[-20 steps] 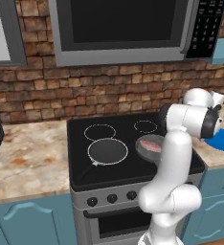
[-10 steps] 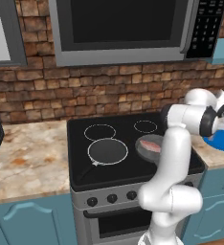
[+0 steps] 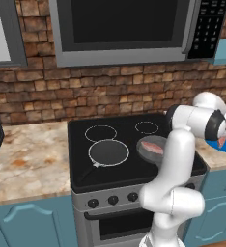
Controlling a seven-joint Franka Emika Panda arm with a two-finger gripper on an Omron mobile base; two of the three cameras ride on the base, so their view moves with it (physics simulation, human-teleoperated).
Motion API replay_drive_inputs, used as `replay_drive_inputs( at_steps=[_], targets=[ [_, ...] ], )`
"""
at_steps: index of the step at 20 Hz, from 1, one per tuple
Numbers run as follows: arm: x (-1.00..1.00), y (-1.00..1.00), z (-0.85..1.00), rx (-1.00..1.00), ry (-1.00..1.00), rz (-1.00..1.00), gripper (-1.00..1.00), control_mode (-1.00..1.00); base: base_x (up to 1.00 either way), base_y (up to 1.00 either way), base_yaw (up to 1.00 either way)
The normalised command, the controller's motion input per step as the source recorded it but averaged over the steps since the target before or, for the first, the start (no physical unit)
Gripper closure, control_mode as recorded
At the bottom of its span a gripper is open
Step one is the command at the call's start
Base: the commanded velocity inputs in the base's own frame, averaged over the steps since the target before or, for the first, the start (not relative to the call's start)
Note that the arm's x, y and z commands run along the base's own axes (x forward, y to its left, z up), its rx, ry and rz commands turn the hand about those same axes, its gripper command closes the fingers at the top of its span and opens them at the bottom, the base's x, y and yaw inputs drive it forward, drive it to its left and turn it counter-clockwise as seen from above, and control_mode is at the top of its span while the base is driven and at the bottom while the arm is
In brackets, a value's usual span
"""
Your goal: Place one of the steaks on the plate and the other in the bowl. Then place the bowl in the fridge.
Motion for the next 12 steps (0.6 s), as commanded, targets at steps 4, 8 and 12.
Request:
replay_drive_inputs(
  at_steps=[4, 8, 12],
  targets=[
    [0.12, -0.33, -0.01, -0.02, -0.02, -0.06, 1.0, -1.0, 0.0, 0.0, 0.0],
    [0.15, -0.45, 0.0, 0.04, 0.0, 0.0, 1.0, -1.0, 0.0, 0.0, 0.0],
    [0.29, -0.43, 0.0, 0.08, 0.03, 0.0, 1.0, -1.0, 0.0, 0.0, 0.0]
  ],
)
